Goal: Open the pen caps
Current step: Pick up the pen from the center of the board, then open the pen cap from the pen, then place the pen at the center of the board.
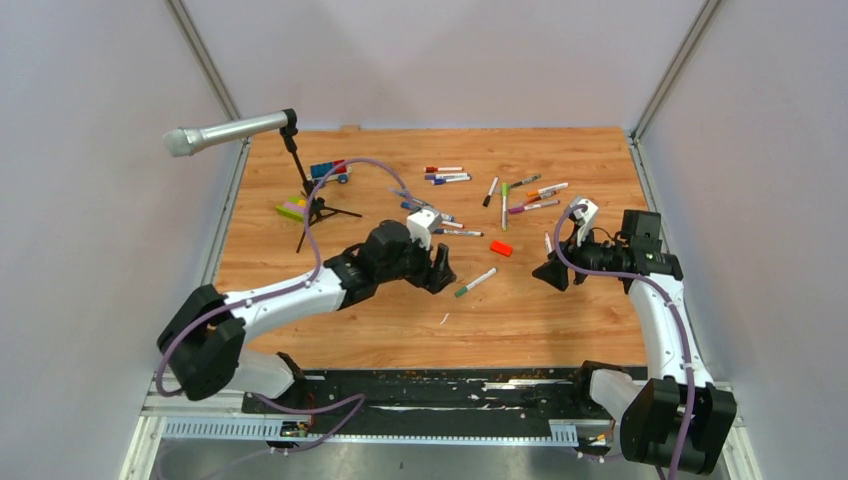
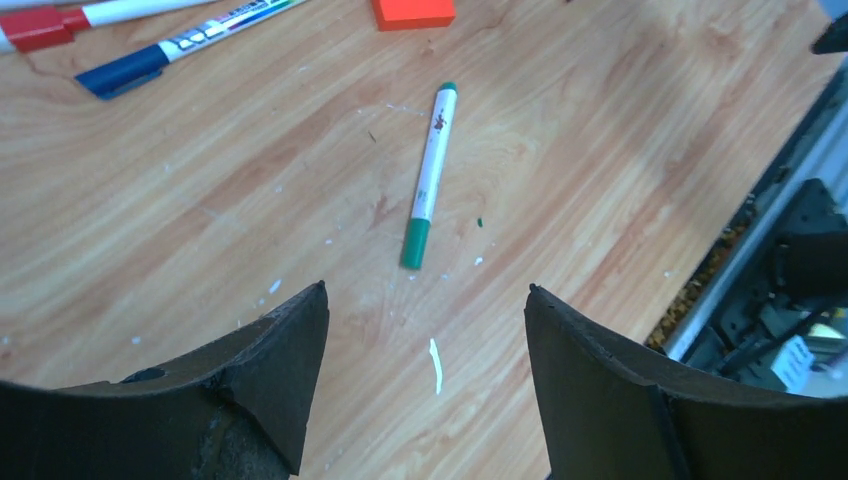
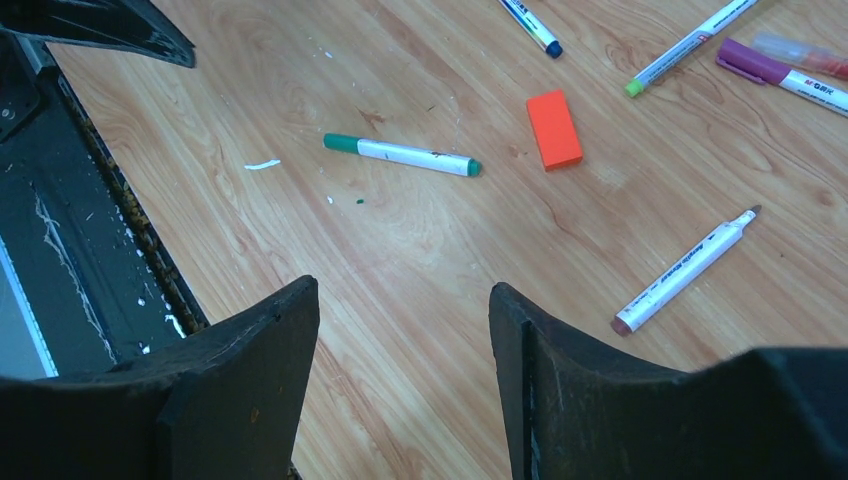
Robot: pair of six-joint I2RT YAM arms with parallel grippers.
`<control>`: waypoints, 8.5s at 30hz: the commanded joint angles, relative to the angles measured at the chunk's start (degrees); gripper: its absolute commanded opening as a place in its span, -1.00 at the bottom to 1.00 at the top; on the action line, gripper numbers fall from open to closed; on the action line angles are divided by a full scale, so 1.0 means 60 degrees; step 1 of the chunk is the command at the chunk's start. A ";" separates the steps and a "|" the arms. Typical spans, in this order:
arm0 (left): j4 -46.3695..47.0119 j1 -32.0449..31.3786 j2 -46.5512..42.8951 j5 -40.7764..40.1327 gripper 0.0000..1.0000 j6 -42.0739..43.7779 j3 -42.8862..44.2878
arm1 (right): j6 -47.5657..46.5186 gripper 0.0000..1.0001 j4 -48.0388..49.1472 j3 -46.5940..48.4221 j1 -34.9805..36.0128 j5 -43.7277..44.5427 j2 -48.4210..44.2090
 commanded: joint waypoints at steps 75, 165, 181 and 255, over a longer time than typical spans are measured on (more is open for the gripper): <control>-0.3148 -0.1892 0.4332 -0.1310 -1.00 0.1337 0.5678 | -0.0972 0.27 -0.0785 0.0566 -0.0043 -0.1402 -0.0129; 0.6969 -0.2654 0.2718 0.1677 -0.47 -0.3765 0.0414 | 0.9521 -1.00 0.7079 -0.1511 0.1330 -0.3863 -0.0518; 0.6405 -0.2883 0.2433 0.2256 -1.00 -0.3950 -0.0643 | 0.8455 -1.00 0.4618 0.2845 0.1286 -0.2399 0.0833; -0.1095 -0.3372 -0.3863 -0.4564 -1.00 -0.1318 -0.2518 | 0.2811 -0.70 0.0529 0.4557 -0.0119 0.5055 0.6609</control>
